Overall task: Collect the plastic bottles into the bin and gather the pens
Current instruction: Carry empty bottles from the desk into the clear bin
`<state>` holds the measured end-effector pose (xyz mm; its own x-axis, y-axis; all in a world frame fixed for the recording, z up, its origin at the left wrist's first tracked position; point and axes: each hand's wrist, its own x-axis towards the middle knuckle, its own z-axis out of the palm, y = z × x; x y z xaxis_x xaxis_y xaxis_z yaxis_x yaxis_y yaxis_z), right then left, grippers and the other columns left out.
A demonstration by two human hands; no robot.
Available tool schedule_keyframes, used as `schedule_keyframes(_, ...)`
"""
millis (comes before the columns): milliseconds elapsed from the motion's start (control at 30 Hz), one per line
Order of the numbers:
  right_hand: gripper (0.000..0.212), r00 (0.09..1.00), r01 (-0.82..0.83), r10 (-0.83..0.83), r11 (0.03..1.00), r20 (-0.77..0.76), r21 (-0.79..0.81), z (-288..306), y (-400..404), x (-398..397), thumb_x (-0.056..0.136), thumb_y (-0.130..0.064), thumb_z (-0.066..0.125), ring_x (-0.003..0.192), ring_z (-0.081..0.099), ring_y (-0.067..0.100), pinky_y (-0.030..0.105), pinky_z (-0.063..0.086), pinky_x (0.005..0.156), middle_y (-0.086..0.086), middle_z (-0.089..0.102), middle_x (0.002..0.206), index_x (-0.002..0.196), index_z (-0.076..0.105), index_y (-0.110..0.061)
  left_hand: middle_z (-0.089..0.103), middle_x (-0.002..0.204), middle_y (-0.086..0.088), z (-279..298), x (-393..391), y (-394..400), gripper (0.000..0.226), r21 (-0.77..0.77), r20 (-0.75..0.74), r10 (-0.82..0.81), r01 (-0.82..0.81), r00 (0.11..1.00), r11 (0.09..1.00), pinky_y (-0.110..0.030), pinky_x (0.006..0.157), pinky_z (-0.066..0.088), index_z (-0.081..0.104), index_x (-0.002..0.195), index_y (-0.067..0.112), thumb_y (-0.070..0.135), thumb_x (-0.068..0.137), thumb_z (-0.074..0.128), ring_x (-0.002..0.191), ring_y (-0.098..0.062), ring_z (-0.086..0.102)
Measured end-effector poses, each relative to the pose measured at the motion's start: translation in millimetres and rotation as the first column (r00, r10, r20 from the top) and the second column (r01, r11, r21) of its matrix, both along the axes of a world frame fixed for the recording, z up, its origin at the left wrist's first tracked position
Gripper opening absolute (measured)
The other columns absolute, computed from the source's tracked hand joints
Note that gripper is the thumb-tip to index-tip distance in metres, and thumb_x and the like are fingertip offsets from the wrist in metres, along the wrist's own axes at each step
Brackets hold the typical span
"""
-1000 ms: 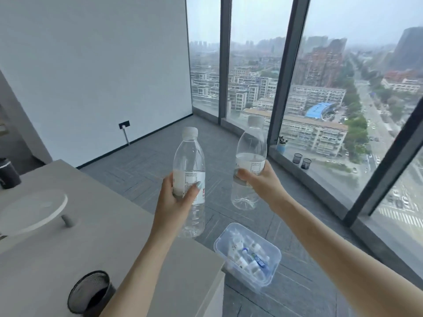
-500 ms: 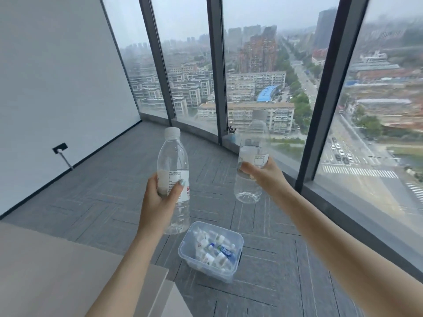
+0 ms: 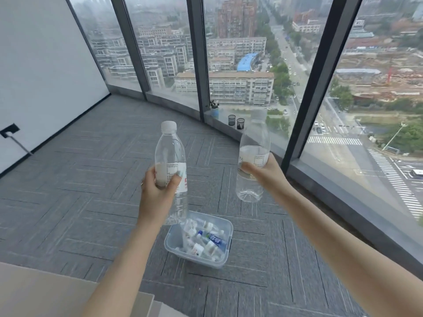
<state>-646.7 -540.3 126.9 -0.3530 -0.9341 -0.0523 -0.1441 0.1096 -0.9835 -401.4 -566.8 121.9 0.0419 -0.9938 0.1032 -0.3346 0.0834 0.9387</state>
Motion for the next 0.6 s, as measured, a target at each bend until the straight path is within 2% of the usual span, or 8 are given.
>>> schedule_keyframes(67, 0.039, 0.999, 0.043, -0.042, 0.999, -0.011, 0.033, -13, -22, 4, 0.079, -0.016, 0.073, 0.081, 0.058, 0.004, 0.011, 0.045, 0.058, -0.003, 0.059, 0.095, 0.11, 0.048, -0.016, 0.057, 0.116, -0.005, -11, 6, -25, 0.056, 0.036, 0.002, -0.009, 0.008, 1.0, 0.999, -0.021, 0.065, 0.041, 0.047, 0.122, 0.023, 0.05, 0.075, 0.062, 0.095, -0.016, 0.057)
schedule_keyframes(133, 0.048, 0.996, 0.085, -0.083, 0.994, -0.032, 0.065, -29, -44, 8, 0.074, -0.021, 0.076, 0.091, 0.06, 0.009, 0.015, 0.047, 0.066, 0.003, 0.058, 0.108, 0.113, 0.048, -0.016, 0.057, 0.116, -0.005, -22, 12, -46, 0.052, 0.078, 0.019, -0.015, 0.014, 1.0, 0.997, -0.022, 0.067, 0.041, 0.046, 0.122, 0.022, 0.046, 0.08, 0.063, 0.097, -0.017, 0.056)
schedule_keyframes(200, 0.053, 0.988, 0.141, -0.134, 0.985, -0.079, 0.097, -46, -65, 12, 0.069, -0.03, 0.078, 0.105, 0.056, 0.018, 0.029, 0.05, 0.082, 0.004, 0.051, 0.119, 0.11, 0.046, -0.022, 0.057, 0.116, -0.005, -34, 18, -67, 0.049, 0.112, 0.043, -0.02, 0.015, 0.999, 0.994, -0.023, 0.069, 0.041, 0.046, 0.125, 0.02, 0.04, 0.084, 0.064, 0.098, -0.018, 0.056)
schedule_keyframes(267, 0.057, 0.971, 0.198, -0.171, 0.967, -0.164, 0.162, -62, -81, 18, 0.067, -0.036, 0.077, 0.116, 0.046, 0.024, 0.044, 0.045, 0.098, 0.002, 0.041, 0.122, 0.113, 0.044, -0.026, 0.058, 0.113, -0.003, -45, 24, -82, 0.047, 0.152, 0.056, -0.012, 0.004, 0.998, 0.988, -0.022, 0.066, 0.04, 0.046, 0.125, 0.019, 0.037, 0.085, 0.063, 0.093, -0.015, 0.056)
schedule_keyframes(300, 0.06, 0.966, 0.206, -0.167, 0.959, -0.197, 0.196, -68, -87, 20, 0.068, -0.038, 0.076, 0.119, 0.042, 0.025, 0.047, 0.041, 0.101, 0.002, 0.038, 0.123, 0.117, 0.044, -0.025, 0.059, 0.11, -0.002, -49, 26, -87, 0.045, 0.167, 0.058, -0.007, -0.003, 0.998, 0.986, -0.021, 0.064, 0.039, 0.047, 0.124, 0.019, 0.036, 0.085, 0.063, 0.089, -0.011, 0.056)
schedule_keyframes(367, 0.063, 0.964, 0.189, -0.134, 0.953, -0.23, 0.237, -80, -102, 22, 0.071, -0.037, 0.074, 0.121, 0.039, 0.026, 0.048, 0.038, 0.104, 0.002, 0.036, 0.124, 0.123, 0.042, -0.022, 0.059, 0.106, 0.0, -56, 27, -97, 0.044, 0.192, 0.066, -0.003, -0.01, 0.998, 0.981, -0.019, 0.061, 0.038, 0.047, 0.123, 0.018, 0.035, 0.086, 0.062, 0.082, -0.003, 0.054)
schedule_keyframes(500, 0.063, 0.977, 0.126, -0.067, 0.948, -0.203, 0.292, -106, -137, 22, 0.069, -0.037, 0.074, 0.117, 0.042, 0.025, 0.047, 0.04, 0.103, -0.001, 0.035, 0.116, 0.122, 0.044, -0.021, 0.058, 0.101, 0.004, -79, 28, -120, 0.046, 0.245, 0.088, 0.025, -0.046, 0.996, 0.969, -0.016, 0.058, 0.037, 0.046, 0.125, 0.016, 0.033, 0.086, 0.062, 0.079, 0.001, 0.053)
schedule_keyframes(600, 0.071, 0.986, 0.076, -0.02, 0.939, -0.166, 0.336, -127, -162, 23, 0.054, -0.05, 0.074, 0.111, 0.049, 0.025, 0.048, 0.046, 0.097, 0.002, 0.044, 0.117, 0.115, 0.048, -0.023, 0.058, 0.11, -0.001, -95, 25, -137, 0.05, 0.28, 0.117, 0.072, -0.102, 0.99, 0.955, -0.017, 0.061, 0.037, 0.044, 0.128, 0.015, 0.032, 0.085, 0.064, 0.084, -0.008, 0.054)
